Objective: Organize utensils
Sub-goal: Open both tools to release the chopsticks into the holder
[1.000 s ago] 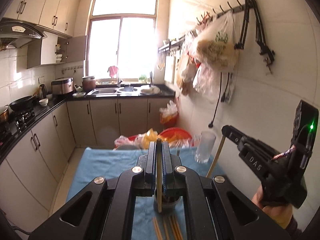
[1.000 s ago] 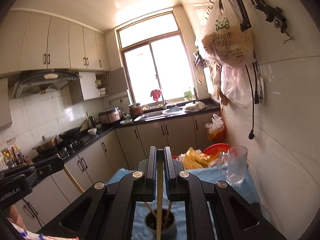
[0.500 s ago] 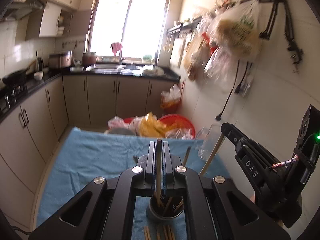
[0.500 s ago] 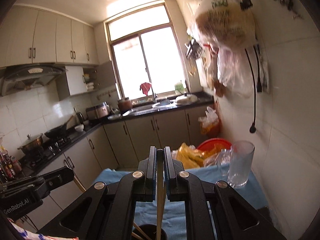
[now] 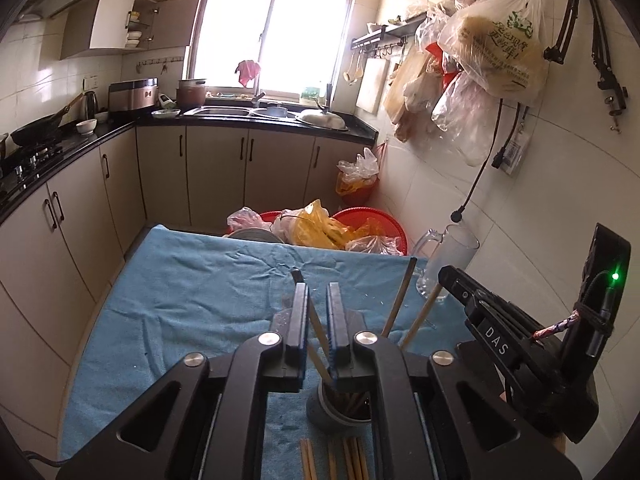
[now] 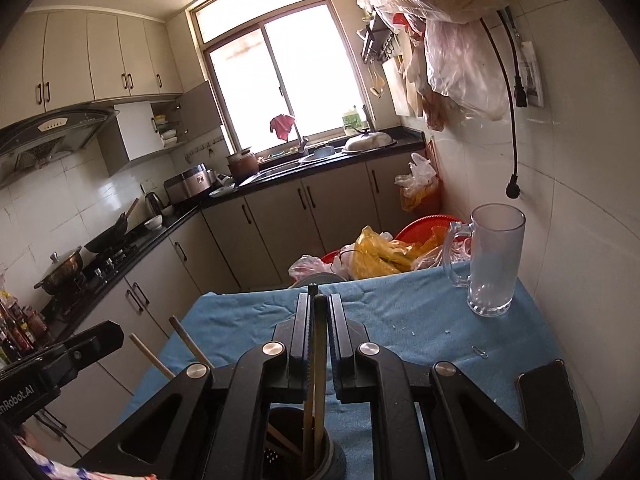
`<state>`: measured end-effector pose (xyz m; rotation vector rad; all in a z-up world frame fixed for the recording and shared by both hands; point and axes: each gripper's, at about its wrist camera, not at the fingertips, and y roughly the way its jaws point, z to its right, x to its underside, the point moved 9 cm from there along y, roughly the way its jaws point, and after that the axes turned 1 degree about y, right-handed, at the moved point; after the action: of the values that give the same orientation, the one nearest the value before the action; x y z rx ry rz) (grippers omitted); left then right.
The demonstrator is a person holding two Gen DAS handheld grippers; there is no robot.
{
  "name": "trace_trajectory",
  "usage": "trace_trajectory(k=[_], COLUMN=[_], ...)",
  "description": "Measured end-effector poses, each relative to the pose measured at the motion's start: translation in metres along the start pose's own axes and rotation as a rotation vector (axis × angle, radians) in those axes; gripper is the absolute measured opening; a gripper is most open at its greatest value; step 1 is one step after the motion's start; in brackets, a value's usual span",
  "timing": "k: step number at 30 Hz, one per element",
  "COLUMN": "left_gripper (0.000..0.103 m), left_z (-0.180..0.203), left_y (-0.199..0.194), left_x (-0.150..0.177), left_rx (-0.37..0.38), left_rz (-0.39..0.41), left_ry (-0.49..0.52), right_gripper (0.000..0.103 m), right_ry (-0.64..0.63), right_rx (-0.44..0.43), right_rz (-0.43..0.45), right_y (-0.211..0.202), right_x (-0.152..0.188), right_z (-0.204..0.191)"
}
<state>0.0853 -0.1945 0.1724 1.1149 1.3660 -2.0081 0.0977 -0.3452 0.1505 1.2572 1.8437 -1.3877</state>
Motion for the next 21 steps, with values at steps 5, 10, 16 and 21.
trace_trajectory(k=[5,10,16,21], left_gripper=[0.029,0.039,0.049,0.052], left_z=[-0.006,-0.011,-0.024,-0.041], left_y=[-0.026,-0.064,-0.098,-0.096], left_x=[-0.005,-0.005,0.021,0.062], left_rx=[-0.006,-0.030,-0.103,-0.127], left_rz=[0.045,0.105,0.138,0.066], left_ry=[-0.024,-0.020,-0.010,-0.032], right_gripper=[0.034,0.041,0.053,0.055], right_ry=[0.006,0.005,-0.012,-0.004], right_rx=[0.005,0.013,0.035,0.050], right_rz=[0.019,0.038,0.014,-0.087], right_y=[-0.016,-0.045,-0.075,-0.081], right_x=[-0.006,-0.005,0.019,0.072], right_z=[0.004,0.008,0.019,0.035])
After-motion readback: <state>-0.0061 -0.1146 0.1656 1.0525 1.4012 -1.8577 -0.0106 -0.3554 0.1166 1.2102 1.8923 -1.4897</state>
